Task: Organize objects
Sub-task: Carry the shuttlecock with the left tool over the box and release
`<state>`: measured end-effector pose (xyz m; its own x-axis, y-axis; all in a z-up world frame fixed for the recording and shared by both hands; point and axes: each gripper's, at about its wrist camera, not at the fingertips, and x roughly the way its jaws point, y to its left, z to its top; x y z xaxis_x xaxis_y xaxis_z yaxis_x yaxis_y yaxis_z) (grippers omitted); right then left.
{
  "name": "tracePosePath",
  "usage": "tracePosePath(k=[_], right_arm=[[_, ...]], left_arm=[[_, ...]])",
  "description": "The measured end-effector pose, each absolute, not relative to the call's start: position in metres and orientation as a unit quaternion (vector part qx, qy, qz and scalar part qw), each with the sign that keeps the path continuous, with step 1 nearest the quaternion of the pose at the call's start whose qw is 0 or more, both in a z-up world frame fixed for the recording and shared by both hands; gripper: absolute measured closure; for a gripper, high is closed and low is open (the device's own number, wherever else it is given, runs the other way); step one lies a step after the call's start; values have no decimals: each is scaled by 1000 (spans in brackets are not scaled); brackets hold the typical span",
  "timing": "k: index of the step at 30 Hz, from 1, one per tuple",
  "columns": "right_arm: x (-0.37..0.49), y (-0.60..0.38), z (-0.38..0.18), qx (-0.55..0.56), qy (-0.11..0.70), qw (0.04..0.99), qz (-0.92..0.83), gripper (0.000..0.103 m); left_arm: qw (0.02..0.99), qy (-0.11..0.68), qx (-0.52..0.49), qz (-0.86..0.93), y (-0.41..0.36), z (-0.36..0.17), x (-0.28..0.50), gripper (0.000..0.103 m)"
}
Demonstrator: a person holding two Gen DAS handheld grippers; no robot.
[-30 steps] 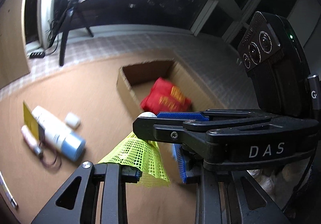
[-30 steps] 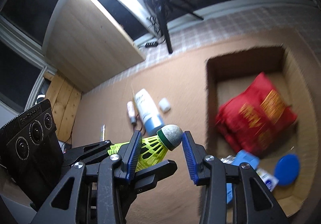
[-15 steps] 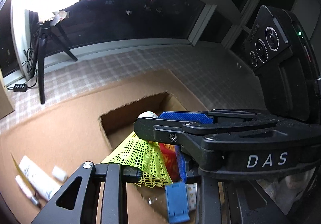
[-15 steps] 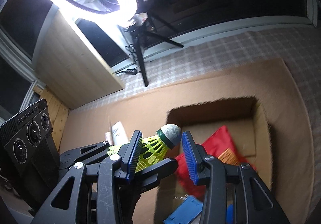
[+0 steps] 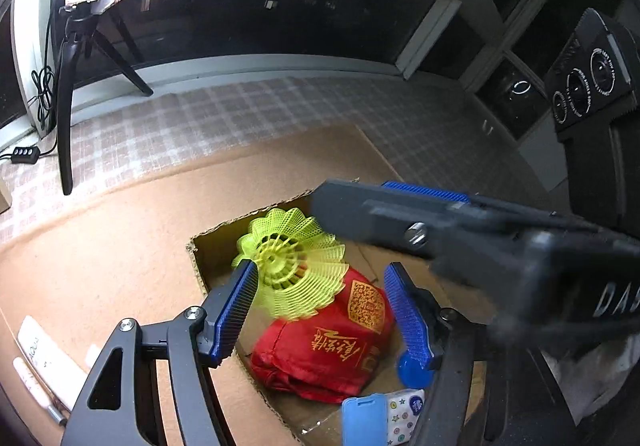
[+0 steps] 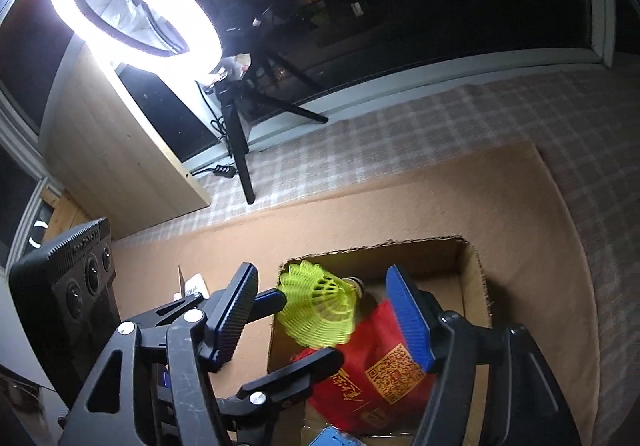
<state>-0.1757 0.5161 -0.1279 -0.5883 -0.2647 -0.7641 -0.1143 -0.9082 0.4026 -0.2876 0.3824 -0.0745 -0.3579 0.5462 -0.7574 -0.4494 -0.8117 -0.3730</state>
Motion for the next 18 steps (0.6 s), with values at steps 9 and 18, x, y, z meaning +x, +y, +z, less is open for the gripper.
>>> tracePosePath(k=[9,18], right_arm=[[-164,518,-123,447,-225,35,-865,39],[-140,488,-114,443,-217,45,-869,39]], left_arm=[[299,-44,-465,832,364,-63,-272,34],[278,-45,-452,846,317,-43,-231,34]])
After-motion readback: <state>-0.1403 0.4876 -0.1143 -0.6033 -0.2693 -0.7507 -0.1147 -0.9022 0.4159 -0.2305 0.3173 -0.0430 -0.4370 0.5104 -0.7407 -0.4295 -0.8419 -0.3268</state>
